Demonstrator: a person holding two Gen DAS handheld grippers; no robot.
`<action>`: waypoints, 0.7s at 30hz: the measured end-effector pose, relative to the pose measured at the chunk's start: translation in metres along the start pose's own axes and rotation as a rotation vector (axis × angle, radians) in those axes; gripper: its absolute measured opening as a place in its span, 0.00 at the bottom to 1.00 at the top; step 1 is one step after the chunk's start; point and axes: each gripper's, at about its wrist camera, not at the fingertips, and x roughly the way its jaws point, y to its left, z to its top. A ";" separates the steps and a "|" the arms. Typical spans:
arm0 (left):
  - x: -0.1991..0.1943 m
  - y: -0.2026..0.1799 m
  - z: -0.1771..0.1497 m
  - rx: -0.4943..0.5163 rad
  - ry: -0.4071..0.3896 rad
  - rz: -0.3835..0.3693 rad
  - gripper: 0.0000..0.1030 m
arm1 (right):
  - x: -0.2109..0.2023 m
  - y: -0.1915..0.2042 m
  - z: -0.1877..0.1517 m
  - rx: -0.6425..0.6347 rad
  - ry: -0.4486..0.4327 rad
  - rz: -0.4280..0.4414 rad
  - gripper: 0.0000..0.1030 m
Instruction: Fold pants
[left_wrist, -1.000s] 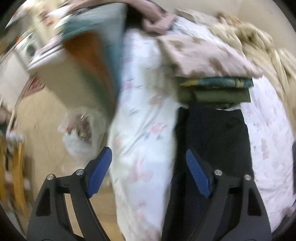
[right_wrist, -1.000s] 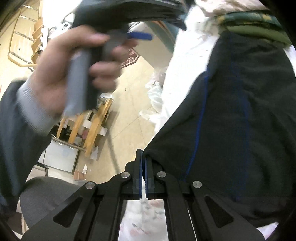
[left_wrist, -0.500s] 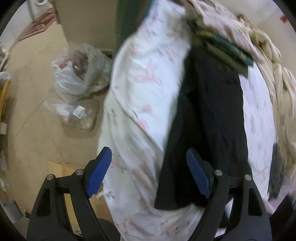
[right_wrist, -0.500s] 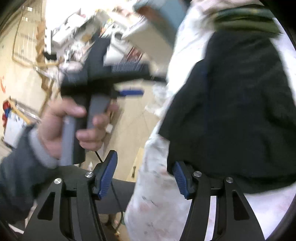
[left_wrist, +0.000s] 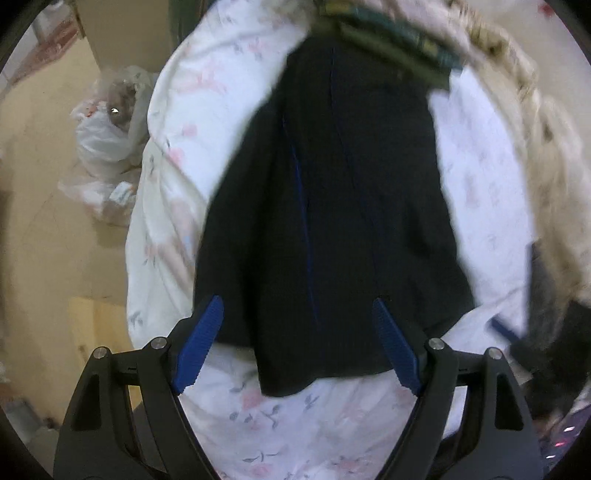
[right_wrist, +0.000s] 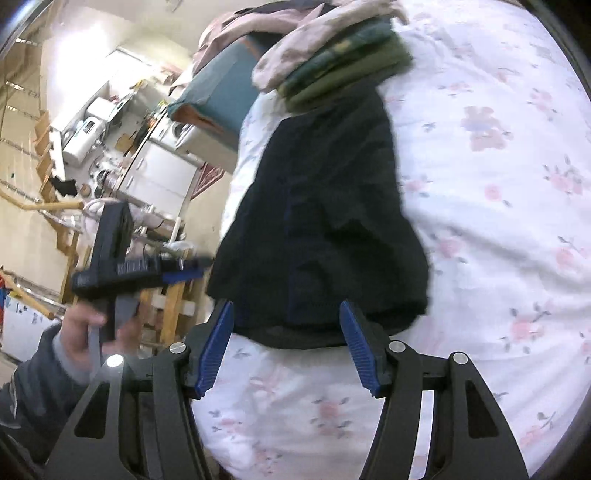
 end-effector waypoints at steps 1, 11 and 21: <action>0.006 -0.005 -0.003 0.036 0.000 0.069 0.78 | 0.011 -0.004 -0.006 0.018 -0.004 0.007 0.61; 0.010 -0.035 -0.025 0.112 -0.065 0.171 0.73 | -0.007 -0.019 -0.005 0.078 -0.082 -0.006 0.61; 0.000 -0.038 -0.020 0.256 -0.077 0.341 0.00 | -0.014 -0.019 -0.009 0.083 -0.096 -0.020 0.61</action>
